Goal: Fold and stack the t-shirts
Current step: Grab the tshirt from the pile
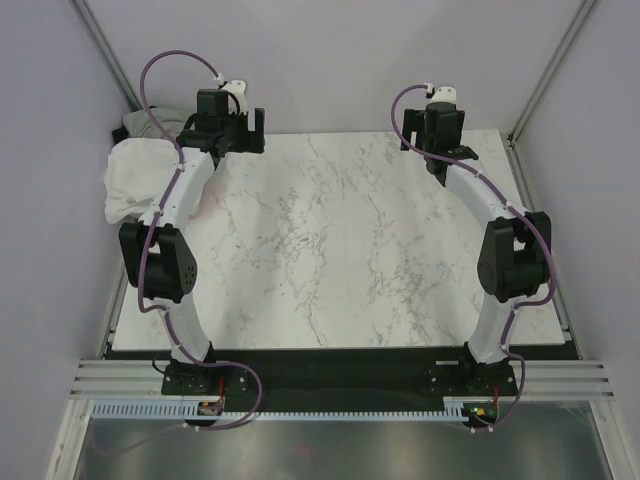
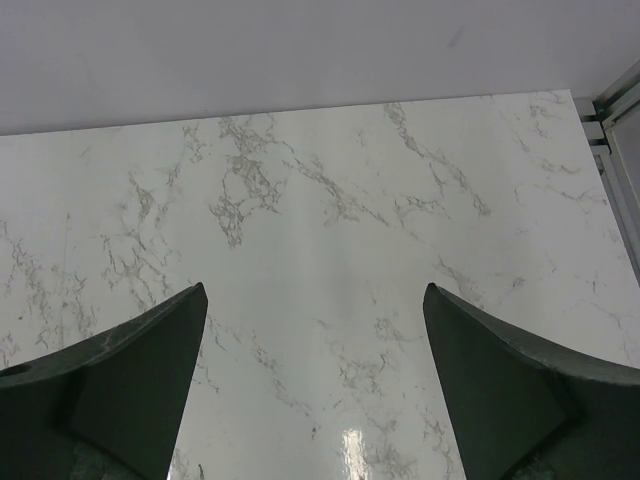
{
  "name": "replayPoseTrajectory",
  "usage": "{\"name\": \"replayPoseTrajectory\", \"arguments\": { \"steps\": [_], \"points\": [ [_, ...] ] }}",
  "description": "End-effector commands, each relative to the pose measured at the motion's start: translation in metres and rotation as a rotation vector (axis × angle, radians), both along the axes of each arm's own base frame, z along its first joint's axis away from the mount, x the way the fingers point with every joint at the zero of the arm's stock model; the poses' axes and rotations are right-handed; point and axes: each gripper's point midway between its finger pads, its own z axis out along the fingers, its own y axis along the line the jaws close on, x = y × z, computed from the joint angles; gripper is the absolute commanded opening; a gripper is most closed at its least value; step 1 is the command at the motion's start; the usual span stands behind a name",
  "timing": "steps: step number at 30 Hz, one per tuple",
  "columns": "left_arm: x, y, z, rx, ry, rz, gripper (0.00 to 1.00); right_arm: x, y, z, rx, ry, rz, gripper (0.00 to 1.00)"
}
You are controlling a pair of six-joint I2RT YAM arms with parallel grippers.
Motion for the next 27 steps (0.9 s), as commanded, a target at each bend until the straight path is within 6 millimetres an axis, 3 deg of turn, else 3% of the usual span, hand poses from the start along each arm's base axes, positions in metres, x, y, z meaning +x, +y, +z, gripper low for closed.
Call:
{"name": "replayPoseTrajectory", "arguments": {
  "steps": [1, 4, 6, 8, 11, 12, 15, 16, 20, 23, 27],
  "points": [
    [0.007, 0.002, 0.029, -0.021, -0.071, 0.029, 1.0, 0.002, 0.001, 0.024, 0.028, -0.062, -0.014, 0.98],
    [0.008, 0.006, 0.034, -0.004, -0.09, 0.041, 1.0, 0.004, -0.001, 0.023, 0.001, -0.062, -0.014, 0.98],
    [0.011, 0.02, 0.036, 0.076, -0.108, 0.078, 1.0, 0.004, -0.002, 0.02, -0.019, -0.058, -0.006, 0.98],
    [0.011, 0.05, 0.04, 0.179, -0.126, 0.169, 0.97, 0.005, 0.0, 0.016, -0.026, -0.049, 0.012, 0.98],
    [0.006, 0.082, 0.034, 0.27, -0.116, 0.208, 0.77, 0.005, 0.006, 0.01, -0.025, -0.035, 0.042, 0.98],
    [0.002, 0.1, 0.027, 0.281, -0.09, 0.217, 0.64, 0.005, 0.009, 0.01, -0.025, -0.034, 0.052, 0.98],
    [-0.012, 0.128, 0.013, 0.313, -0.038, 0.239, 0.66, 0.004, 0.018, 0.009, -0.043, -0.029, 0.096, 0.98],
    [-0.017, 0.152, 0.01, 0.329, -0.02, 0.293, 0.68, 0.004, 0.019, 0.009, -0.051, -0.028, 0.103, 0.98],
    [-0.031, 0.184, -0.008, 0.368, 0.037, 0.355, 0.67, 0.003, 0.023, 0.005, -0.051, -0.018, 0.112, 0.98],
    [-0.038, 0.195, -0.022, 0.374, 0.075, 0.371, 0.63, 0.002, 0.027, 0.0, -0.05, -0.01, 0.123, 0.98],
    [-0.037, 0.195, -0.032, 0.384, 0.099, 0.346, 0.62, 0.004, 0.03, -0.002, -0.048, -0.007, 0.13, 0.98]
  ]
}}
